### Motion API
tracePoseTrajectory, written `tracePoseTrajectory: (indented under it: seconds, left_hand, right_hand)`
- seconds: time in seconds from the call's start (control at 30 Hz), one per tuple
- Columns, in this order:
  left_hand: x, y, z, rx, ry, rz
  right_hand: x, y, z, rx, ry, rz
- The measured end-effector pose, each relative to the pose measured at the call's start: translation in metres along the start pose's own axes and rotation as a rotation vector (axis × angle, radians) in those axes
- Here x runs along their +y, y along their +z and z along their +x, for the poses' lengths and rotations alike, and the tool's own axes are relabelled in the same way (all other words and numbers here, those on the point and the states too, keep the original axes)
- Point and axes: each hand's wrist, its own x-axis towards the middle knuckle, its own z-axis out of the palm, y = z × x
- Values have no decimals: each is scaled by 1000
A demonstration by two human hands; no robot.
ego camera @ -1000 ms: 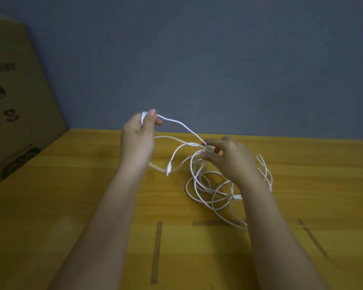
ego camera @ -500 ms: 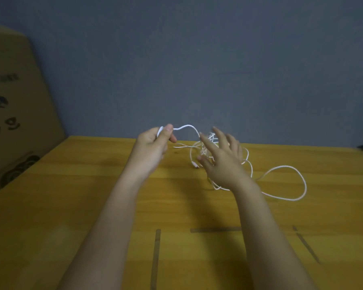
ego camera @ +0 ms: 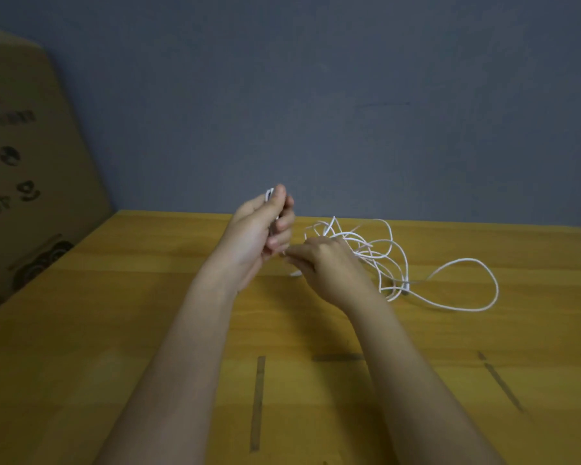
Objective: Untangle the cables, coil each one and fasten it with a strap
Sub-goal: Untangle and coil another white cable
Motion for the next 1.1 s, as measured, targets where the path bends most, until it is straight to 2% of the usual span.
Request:
tracePoseTrajectory:
  seconds: [0.07, 0.13, 0.27, 0.37, 0.43, 0.53, 0.63, 0.73, 0.87, 0.93, 1.0, 1.1]
  left_hand:
    - [-9, -1, 5, 119, 54, 88]
    - [-18, -5, 10, 215, 103, 248]
    - [-35, -13, 13, 257, 170, 589]
    - [-39, -17, 9, 225, 205, 864]
    - [-39, -19, 7, 181, 208, 1002]
    - [-39, -16, 7, 145, 116, 1179]
    - [-38, -14, 6, 81, -51, 1229]
    - [-36, -9, 4, 11, 6, 1285]
    - [-33, -9, 6, -71, -44, 1256]
    - [-29, -13, 8, 20, -4, 1175]
    - [-26, -13, 9, 193, 52, 1121]
    - [-25, -5, 7, 394, 59, 1183]
  right_hand:
    - [-4, 3, 0, -145, -24, 66]
    - [-4, 0, 1, -241, 56, 226]
    - [-3, -9, 1, -355, 185, 395]
    - [0, -21, 1, -290, 264, 407]
    - [2, -26, -1, -251, 252, 250]
    - [2, -23, -3, -72, 232, 149]
    - [3, -21, -5, 21, 234, 80]
    - [12, -20, -5, 9, 241, -16]
    - [22, -14, -9, 19, 224, -79]
    - [29, -11, -11, 92, 245, -110]
    - [33, -9, -14, 180, 288, -170]
    - [34, -7, -15, 280, 343, -287]
